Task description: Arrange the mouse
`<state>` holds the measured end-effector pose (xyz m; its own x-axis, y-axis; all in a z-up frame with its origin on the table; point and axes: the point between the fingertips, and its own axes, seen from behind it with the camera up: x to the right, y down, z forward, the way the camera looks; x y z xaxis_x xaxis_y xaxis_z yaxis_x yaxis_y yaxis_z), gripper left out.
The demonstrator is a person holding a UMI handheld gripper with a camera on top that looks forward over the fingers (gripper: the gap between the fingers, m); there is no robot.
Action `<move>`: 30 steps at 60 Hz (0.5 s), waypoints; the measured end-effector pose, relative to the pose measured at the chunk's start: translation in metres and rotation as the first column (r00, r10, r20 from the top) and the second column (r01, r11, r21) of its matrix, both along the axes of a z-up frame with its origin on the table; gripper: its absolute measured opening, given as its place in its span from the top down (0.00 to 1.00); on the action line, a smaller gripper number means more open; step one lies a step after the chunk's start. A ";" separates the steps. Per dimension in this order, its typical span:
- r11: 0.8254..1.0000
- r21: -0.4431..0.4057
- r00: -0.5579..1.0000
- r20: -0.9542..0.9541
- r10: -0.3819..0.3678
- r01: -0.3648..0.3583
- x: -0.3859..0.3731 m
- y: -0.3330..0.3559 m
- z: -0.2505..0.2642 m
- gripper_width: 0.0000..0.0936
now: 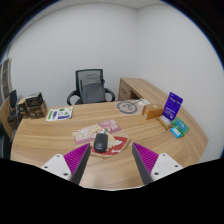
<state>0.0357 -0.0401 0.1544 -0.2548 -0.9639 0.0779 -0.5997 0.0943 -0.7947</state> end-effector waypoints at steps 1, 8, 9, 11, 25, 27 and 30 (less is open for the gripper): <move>1.000 -0.005 1.000 -0.001 0.003 -0.003 -0.010 0.001 0.006 0.08; 0.999 -0.036 1.000 -0.009 0.014 -0.014 -0.073 0.005 0.037 0.08; 0.999 -0.039 1.000 -0.012 0.016 -0.017 -0.082 0.006 0.040 0.07; 0.999 -0.041 1.000 -0.018 0.020 -0.021 -0.098 0.007 0.047 0.08; 0.996 -0.085 0.999 -0.016 0.031 -0.032 -0.190 0.003 0.080 0.08; 0.996 -0.088 0.999 -0.014 0.034 -0.035 -0.199 0.002 0.083 0.08; 0.997 -0.071 0.999 -0.010 0.039 -0.039 -0.209 0.000 0.083 0.08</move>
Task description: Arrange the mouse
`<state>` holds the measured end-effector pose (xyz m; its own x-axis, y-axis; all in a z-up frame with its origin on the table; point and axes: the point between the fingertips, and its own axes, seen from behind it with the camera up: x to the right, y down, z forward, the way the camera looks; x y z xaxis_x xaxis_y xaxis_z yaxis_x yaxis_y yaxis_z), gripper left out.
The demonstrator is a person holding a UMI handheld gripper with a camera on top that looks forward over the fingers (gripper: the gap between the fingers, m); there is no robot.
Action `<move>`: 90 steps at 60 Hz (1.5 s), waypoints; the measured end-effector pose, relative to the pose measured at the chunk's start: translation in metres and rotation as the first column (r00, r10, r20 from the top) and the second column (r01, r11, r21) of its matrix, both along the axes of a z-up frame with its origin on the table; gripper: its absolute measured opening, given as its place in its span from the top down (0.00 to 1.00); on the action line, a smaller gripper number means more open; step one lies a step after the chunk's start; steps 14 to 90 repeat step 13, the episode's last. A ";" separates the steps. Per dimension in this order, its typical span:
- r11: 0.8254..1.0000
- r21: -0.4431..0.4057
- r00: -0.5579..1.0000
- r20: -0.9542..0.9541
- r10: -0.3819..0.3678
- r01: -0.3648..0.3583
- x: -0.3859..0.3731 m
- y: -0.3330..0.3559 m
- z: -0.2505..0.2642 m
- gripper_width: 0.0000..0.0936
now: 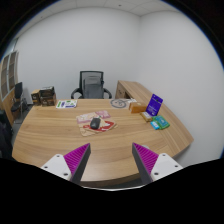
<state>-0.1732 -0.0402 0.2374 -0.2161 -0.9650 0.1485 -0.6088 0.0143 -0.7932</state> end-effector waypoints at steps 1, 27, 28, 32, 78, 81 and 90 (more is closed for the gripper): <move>1.000 0.000 1.000 -0.002 0.000 0.000 -0.004 -0.001 -0.002 0.08; 1.000 0.011 1.000 -0.010 0.012 -0.012 -0.027 -0.012 0.001 0.07; 1.000 0.011 1.000 -0.010 0.012 -0.012 -0.027 -0.012 0.001 0.07; 1.000 0.011 1.000 -0.010 0.012 -0.012 -0.027 -0.012 0.001 0.07; 1.000 0.011 1.000 -0.010 0.012 -0.012 -0.027 -0.012 0.001 0.07; 1.000 0.011 1.000 -0.010 0.012 -0.012 -0.027 -0.012 0.001 0.07; 1.000 0.011 1.000 -0.010 0.012 -0.012 -0.027 -0.012 0.001 0.07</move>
